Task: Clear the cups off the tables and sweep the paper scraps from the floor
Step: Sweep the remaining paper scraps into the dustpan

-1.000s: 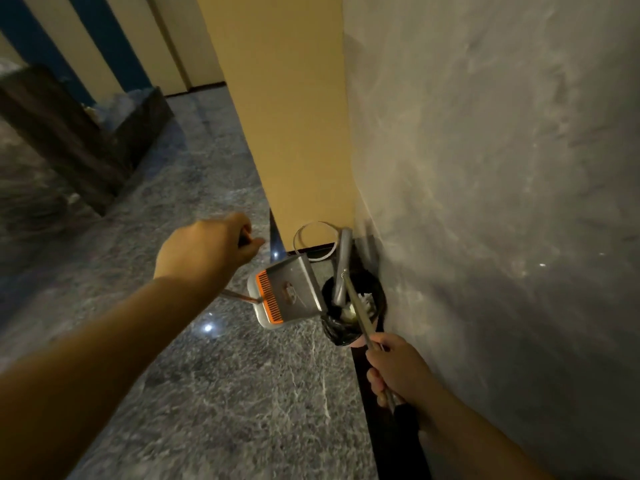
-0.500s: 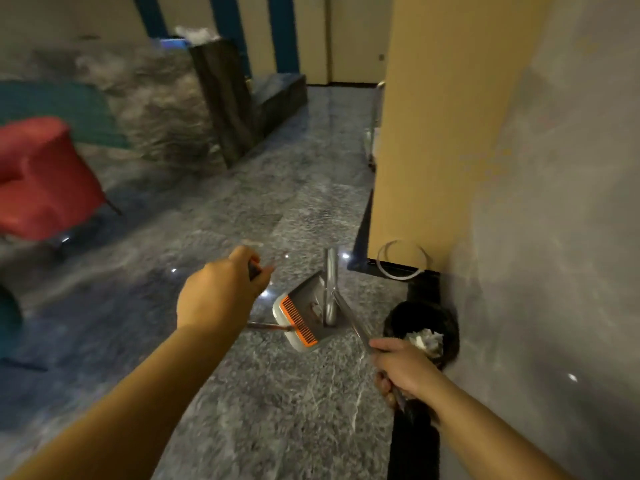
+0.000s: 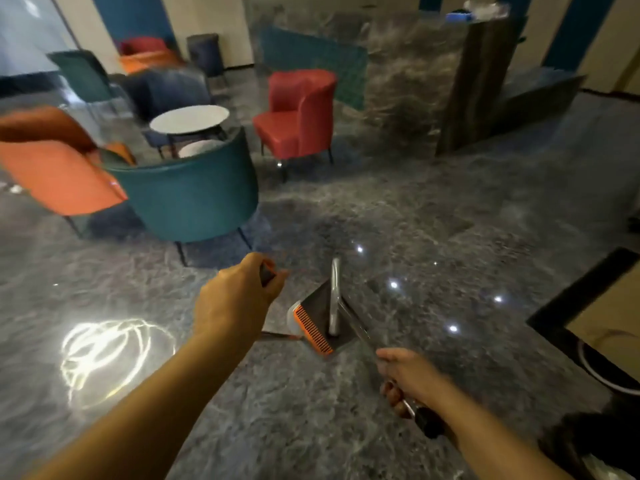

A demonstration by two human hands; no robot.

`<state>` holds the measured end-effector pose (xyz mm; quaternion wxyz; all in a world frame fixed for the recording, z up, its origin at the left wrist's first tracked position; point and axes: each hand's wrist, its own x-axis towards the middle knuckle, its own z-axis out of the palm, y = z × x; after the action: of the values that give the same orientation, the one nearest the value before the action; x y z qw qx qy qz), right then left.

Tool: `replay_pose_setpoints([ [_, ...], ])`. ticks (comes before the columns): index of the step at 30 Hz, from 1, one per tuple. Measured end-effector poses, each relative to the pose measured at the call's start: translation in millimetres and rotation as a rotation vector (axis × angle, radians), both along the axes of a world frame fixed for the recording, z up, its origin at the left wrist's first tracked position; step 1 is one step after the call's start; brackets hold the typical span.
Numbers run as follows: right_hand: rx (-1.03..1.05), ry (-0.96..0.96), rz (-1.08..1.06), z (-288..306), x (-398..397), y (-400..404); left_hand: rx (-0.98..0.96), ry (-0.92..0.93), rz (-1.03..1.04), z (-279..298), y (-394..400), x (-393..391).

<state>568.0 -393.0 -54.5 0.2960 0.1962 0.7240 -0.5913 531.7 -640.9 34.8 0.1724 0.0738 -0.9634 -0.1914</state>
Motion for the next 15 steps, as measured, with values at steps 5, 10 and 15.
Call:
replay_pose_setpoints([
  [5, -0.046, -0.031, 0.146, -6.6, -40.7, -127.5, 0.128, 0.018, 0.192, -5.3, -122.4, -2.2],
  [10, -0.085, -0.095, 0.266, -11.2, -70.1, -241.3, 0.335, 0.012, 0.334, -7.4, -231.3, -2.0],
  [15, -0.092, -0.138, 0.383, -13.8, -87.5, -333.3, 0.362, -0.06, 0.37, -7.4, -318.3, 7.7],
])
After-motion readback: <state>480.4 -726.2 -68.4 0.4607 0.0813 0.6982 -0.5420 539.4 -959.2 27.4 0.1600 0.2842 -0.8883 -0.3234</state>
